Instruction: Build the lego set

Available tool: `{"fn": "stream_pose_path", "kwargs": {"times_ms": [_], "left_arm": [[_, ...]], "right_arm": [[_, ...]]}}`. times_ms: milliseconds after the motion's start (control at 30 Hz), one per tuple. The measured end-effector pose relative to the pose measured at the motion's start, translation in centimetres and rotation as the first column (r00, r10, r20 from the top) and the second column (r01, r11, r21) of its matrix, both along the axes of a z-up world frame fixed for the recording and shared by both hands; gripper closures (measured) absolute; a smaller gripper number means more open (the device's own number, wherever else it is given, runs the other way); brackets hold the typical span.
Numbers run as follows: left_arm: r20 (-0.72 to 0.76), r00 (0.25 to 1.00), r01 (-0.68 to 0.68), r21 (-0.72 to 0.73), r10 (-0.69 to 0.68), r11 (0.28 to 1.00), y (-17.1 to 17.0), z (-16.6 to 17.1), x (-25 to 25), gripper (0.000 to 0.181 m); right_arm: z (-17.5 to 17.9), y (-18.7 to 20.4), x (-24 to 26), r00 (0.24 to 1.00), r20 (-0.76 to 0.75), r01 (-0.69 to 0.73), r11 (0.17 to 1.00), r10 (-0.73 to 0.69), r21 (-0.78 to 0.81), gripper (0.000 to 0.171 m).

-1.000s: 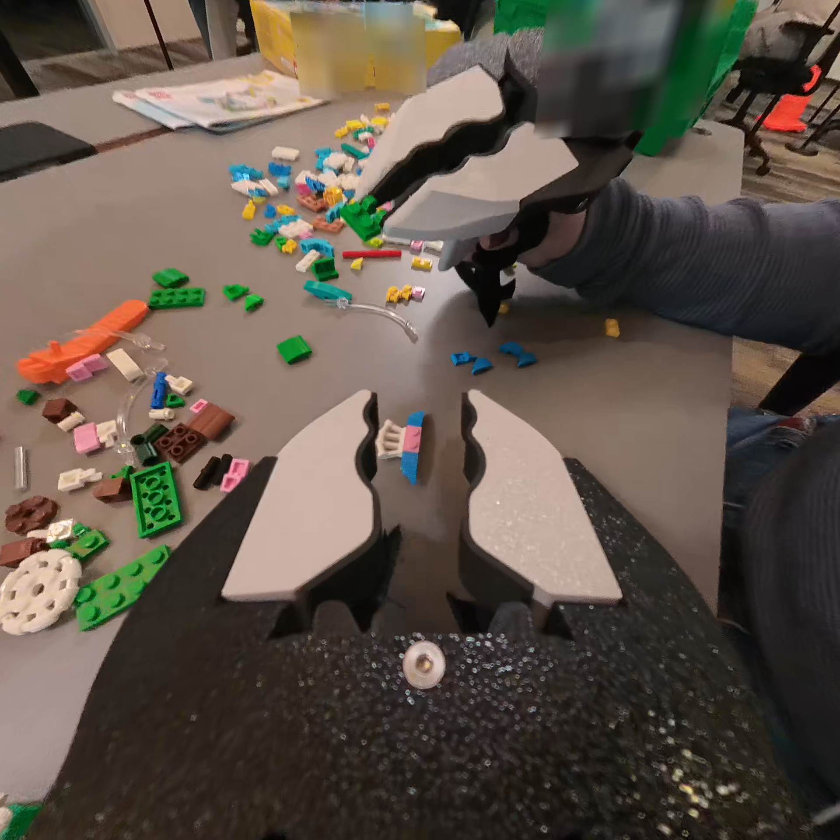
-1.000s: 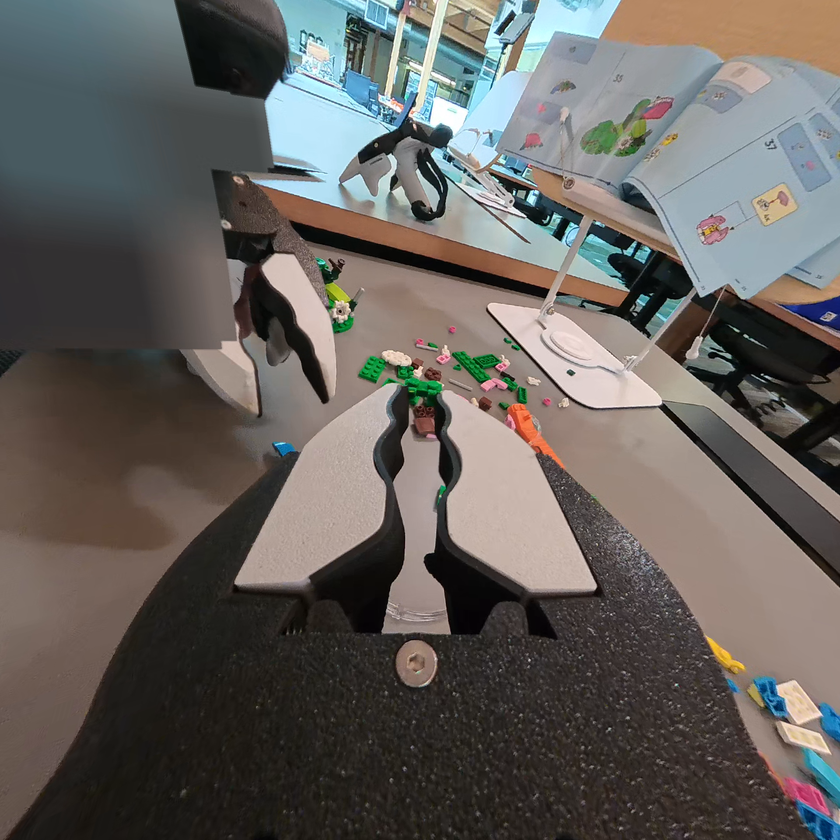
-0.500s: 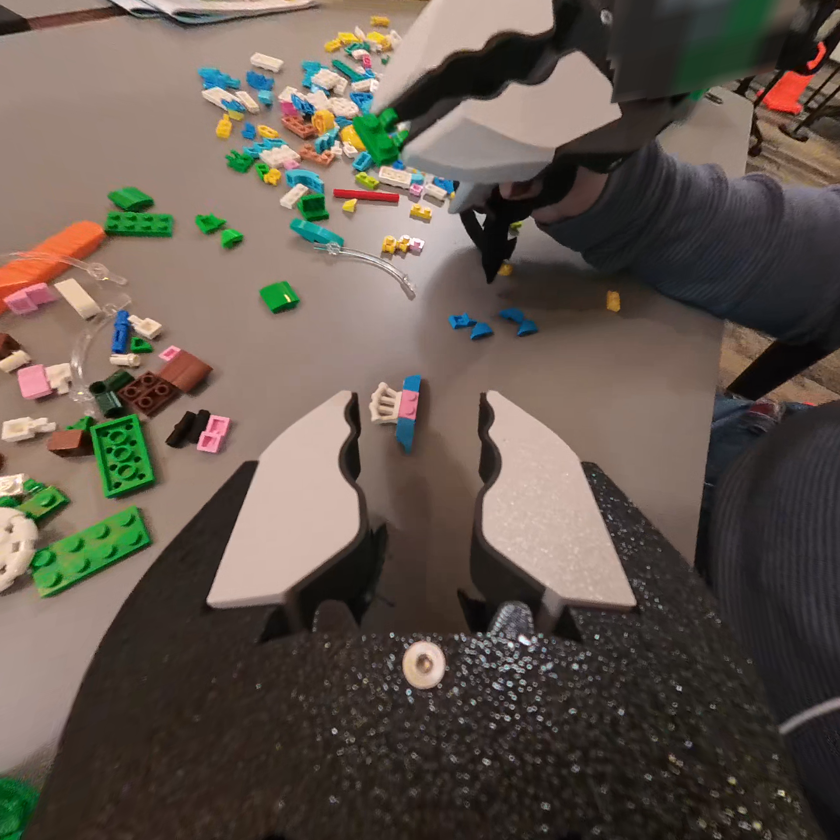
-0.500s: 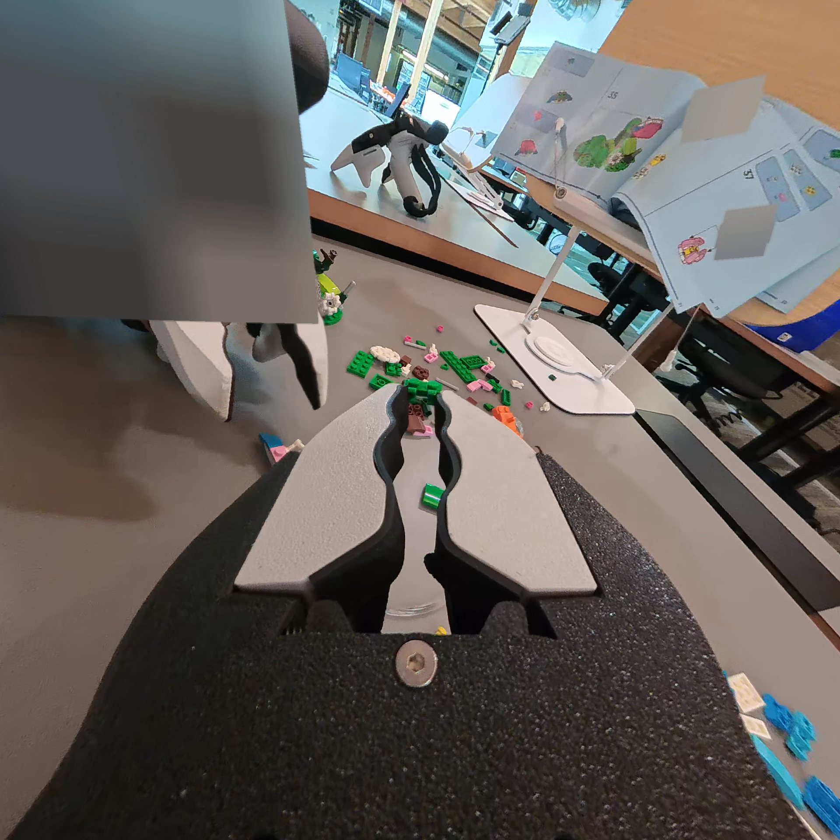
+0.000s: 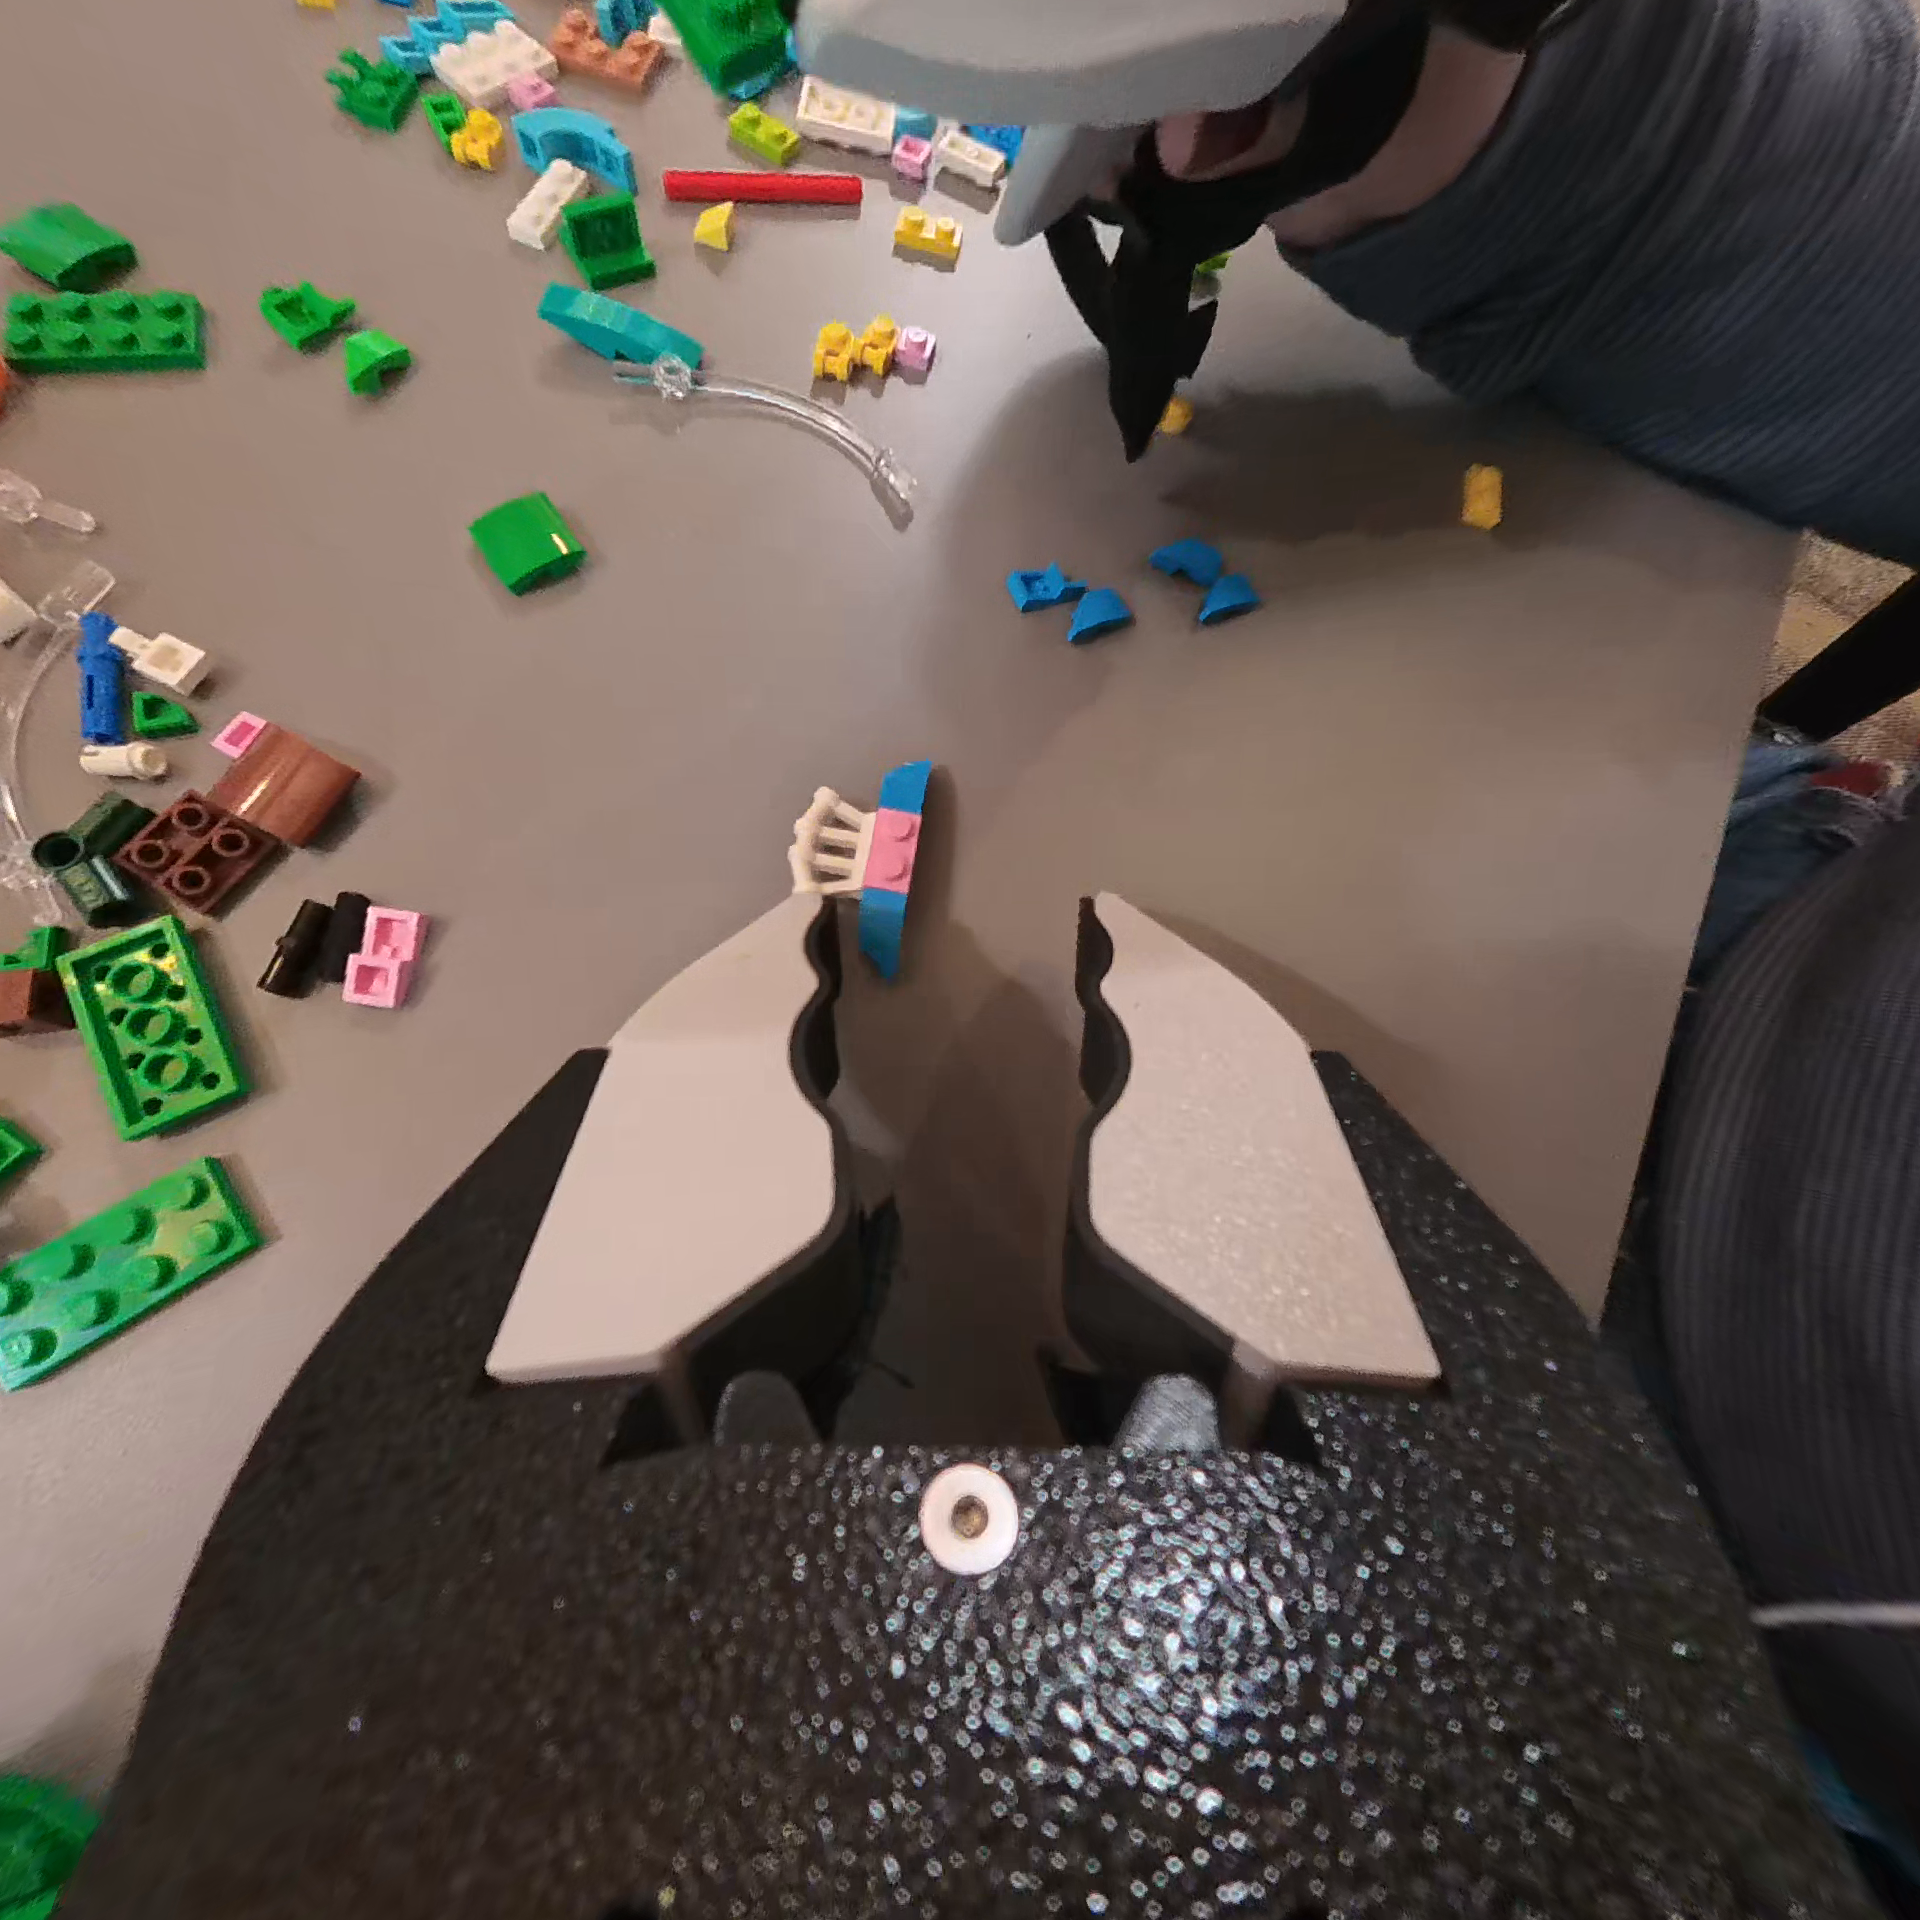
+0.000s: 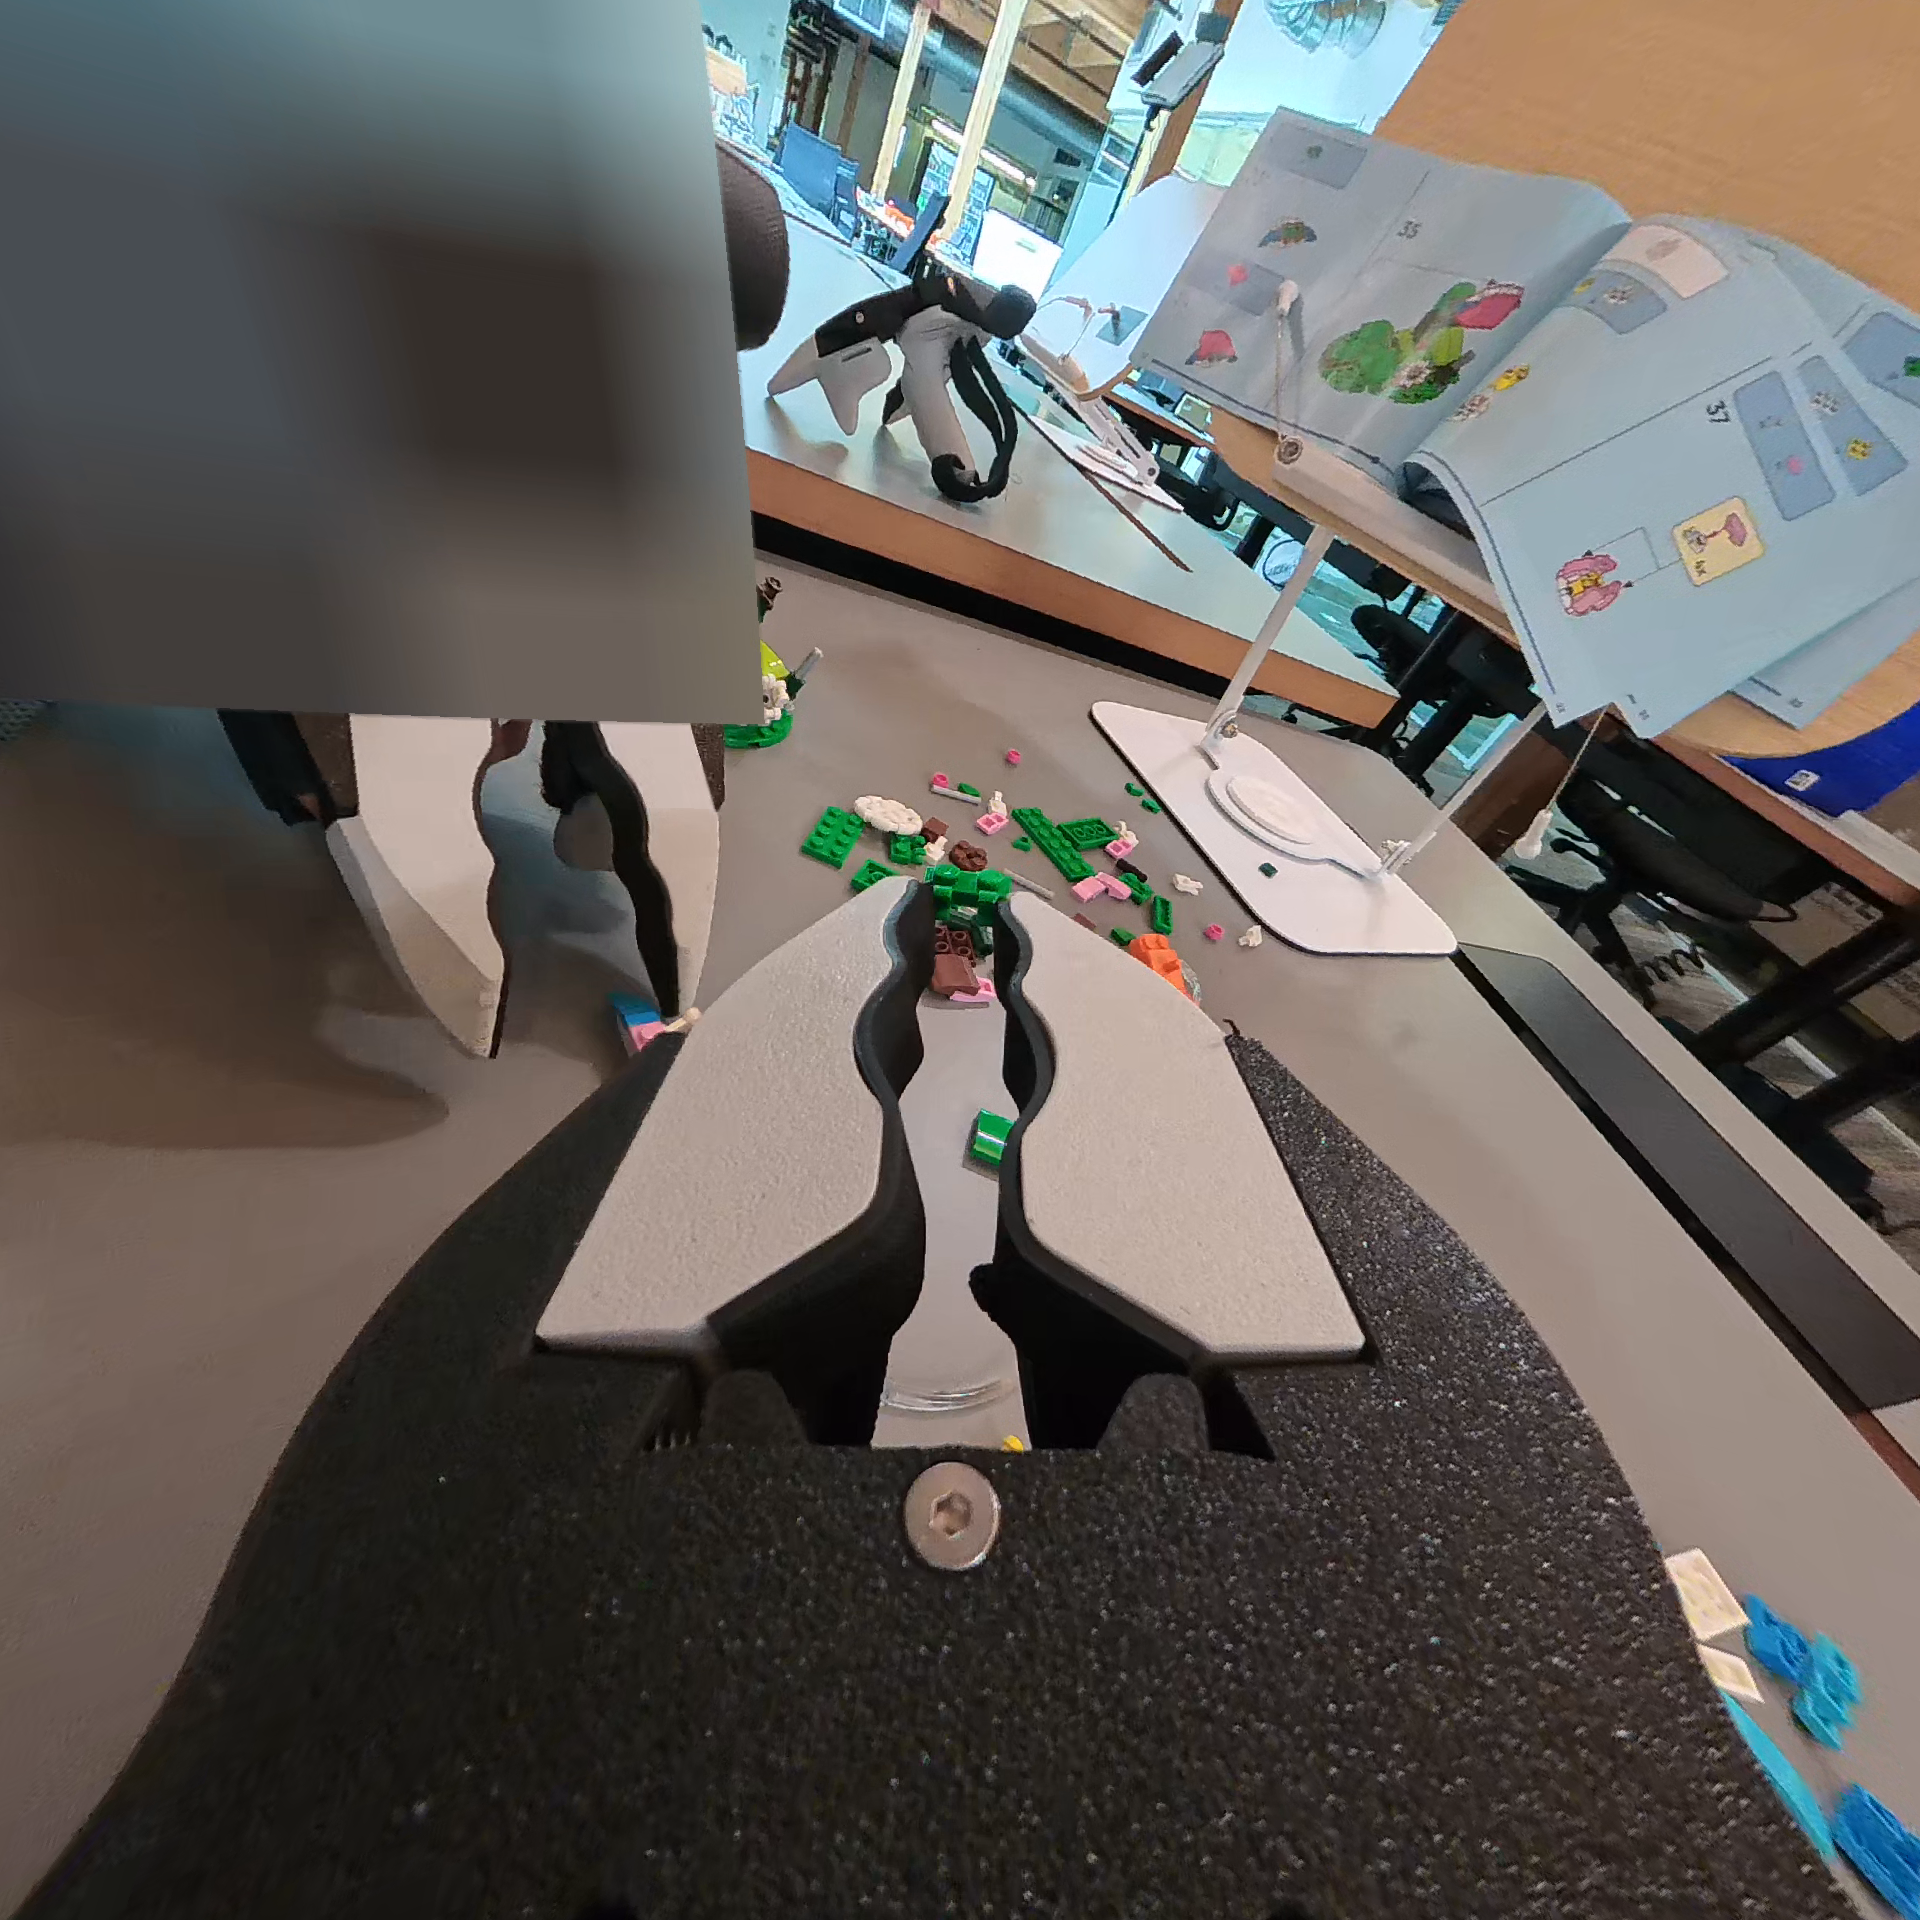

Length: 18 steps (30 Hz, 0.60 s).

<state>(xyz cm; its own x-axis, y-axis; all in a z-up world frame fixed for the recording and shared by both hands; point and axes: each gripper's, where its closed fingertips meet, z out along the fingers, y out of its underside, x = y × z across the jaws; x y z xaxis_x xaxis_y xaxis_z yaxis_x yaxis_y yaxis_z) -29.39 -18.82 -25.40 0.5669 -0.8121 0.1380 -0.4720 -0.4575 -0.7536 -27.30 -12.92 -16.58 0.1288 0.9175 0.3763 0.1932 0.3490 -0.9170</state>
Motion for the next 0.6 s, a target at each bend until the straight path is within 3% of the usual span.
{"fn": "stream_pose_path", "kwargs": {"times_ms": [600], "left_arm": [[0.004,1.0,0.025,-0.001,-0.025,1.0,-0.19,-0.37,0.6,0.137]], "right_arm": [[-0.35,0.1,-0.04,1.0,0.01,0.003,1.0,-0.003,0.007,0.161]]}}
